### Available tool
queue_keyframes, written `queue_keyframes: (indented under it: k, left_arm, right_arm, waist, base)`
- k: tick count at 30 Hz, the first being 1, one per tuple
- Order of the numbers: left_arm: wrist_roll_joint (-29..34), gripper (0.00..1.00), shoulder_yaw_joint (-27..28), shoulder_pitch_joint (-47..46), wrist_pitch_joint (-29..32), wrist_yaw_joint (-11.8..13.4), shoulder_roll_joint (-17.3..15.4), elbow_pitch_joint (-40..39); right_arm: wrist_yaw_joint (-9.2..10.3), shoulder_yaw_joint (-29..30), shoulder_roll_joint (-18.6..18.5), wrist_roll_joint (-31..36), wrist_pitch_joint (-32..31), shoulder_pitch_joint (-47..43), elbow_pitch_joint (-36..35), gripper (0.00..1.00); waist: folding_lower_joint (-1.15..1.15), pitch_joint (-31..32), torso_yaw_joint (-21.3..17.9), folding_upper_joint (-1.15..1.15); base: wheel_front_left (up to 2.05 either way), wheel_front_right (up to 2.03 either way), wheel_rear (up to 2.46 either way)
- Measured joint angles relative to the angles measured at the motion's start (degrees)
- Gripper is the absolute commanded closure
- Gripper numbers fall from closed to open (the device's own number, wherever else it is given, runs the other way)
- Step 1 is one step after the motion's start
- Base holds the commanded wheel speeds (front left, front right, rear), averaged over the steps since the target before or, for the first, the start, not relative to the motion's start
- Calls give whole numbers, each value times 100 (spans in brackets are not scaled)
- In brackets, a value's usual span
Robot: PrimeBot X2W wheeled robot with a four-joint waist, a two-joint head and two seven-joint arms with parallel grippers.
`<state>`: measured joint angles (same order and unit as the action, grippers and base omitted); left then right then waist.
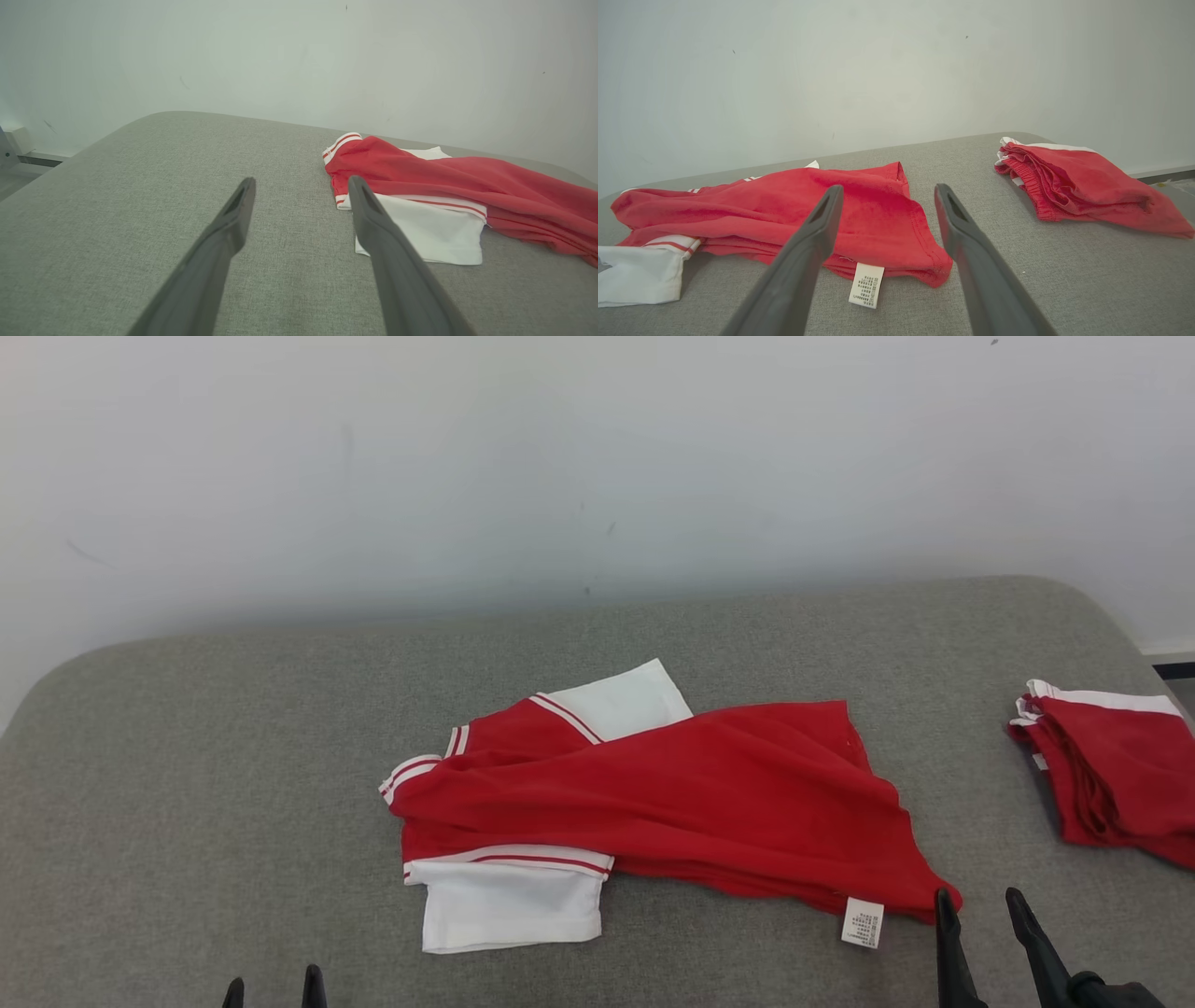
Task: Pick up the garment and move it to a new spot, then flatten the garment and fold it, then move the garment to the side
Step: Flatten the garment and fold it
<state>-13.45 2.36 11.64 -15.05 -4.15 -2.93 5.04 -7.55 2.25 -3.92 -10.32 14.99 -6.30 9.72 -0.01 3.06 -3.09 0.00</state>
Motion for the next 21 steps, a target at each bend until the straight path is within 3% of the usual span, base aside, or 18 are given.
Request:
queue_keyframes:
  k: [21]
  left_arm:
    - [67,0,15,-88,0,-40,0,88]
  right_arm:
    - [0,-30,29,-22,0,49,194,0]
  waist:
    - [1,-156,-103,0]
  base:
    - [0,0,0]
